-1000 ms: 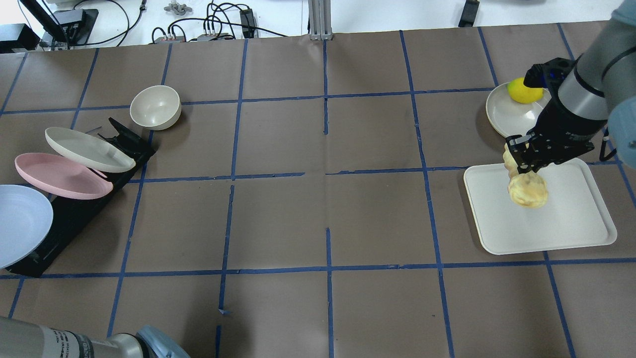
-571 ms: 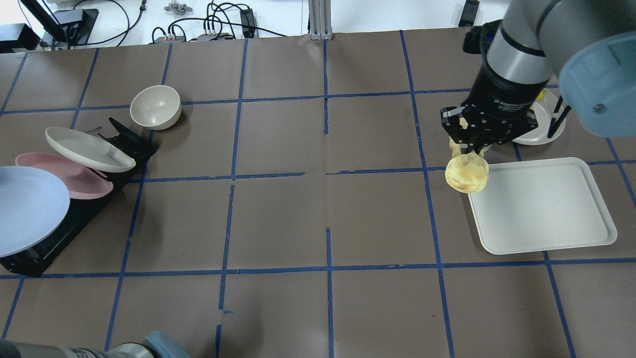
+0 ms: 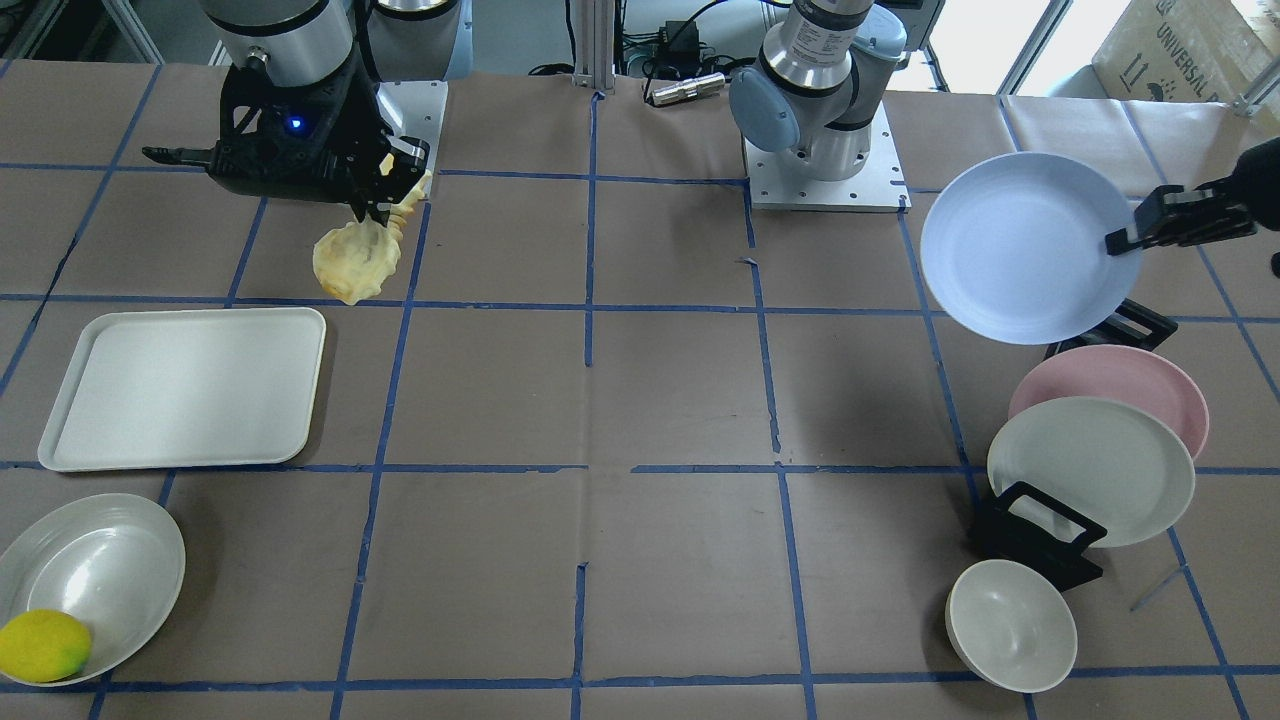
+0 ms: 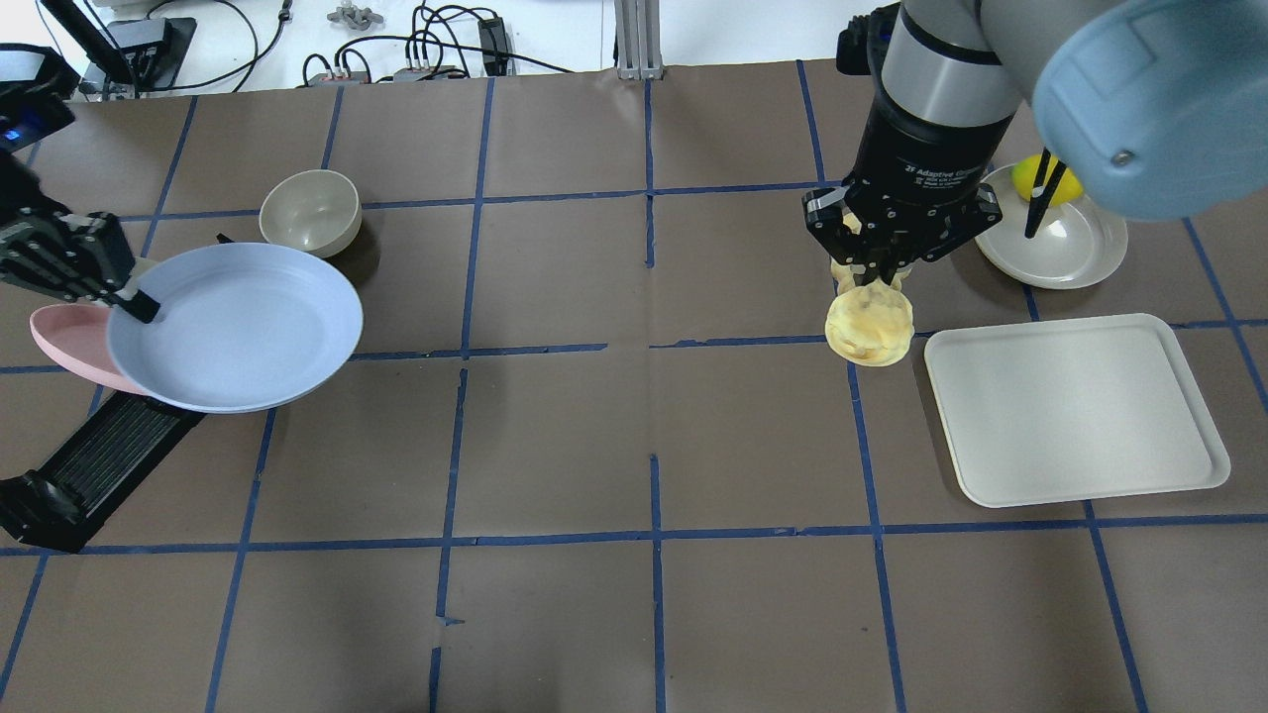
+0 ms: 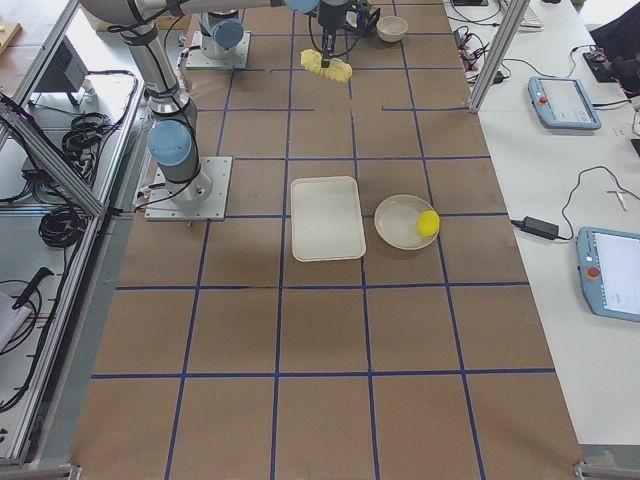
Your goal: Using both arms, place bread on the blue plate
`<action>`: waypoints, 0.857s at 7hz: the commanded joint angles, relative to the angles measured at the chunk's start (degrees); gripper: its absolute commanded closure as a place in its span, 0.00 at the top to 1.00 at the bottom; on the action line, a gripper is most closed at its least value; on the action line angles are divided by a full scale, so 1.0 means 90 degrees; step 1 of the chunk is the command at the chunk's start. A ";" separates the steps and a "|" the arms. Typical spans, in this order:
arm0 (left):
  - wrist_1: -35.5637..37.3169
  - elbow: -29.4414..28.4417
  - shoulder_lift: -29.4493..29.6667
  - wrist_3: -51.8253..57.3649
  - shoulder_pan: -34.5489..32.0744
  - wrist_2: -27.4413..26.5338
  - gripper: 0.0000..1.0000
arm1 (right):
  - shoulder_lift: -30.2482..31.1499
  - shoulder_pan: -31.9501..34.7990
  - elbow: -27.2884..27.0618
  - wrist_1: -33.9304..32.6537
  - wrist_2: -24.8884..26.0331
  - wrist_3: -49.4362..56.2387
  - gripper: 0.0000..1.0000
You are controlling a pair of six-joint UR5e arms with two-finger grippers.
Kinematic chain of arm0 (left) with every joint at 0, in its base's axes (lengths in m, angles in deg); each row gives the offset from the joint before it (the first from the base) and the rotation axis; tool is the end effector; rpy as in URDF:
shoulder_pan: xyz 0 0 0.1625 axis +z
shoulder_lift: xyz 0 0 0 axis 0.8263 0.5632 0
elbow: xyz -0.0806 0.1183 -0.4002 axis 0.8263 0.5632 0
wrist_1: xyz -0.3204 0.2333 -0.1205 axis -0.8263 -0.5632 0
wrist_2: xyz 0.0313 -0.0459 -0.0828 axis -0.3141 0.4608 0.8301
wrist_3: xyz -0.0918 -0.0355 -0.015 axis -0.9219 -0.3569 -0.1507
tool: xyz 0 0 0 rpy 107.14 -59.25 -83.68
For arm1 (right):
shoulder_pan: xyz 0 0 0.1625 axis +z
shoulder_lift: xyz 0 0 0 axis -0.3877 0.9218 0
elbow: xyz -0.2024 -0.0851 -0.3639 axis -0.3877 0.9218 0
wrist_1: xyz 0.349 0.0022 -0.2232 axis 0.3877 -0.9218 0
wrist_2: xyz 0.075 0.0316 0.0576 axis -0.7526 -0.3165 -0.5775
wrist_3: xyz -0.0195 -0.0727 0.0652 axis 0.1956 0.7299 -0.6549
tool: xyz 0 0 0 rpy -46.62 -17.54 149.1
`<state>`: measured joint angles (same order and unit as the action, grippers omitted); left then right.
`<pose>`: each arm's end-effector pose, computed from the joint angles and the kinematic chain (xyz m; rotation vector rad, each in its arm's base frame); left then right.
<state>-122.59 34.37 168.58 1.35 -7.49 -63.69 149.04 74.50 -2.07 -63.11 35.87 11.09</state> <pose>0.0937 -0.5221 0.4208 -0.0002 -2.7826 -0.3497 0.1947 -0.4602 0.4906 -0.0467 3.1345 0.1438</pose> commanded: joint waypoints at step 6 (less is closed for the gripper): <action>0.3927 0.1169 0.1460 -0.4009 -0.2867 0.1279 0.03 | -0.0006 -0.0001 -0.0060 -0.0037 -0.0020 0.0590 0.16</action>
<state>-93.41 45.70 177.42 -28.65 -29.99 -53.34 148.96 74.42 -2.54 -63.38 35.77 16.39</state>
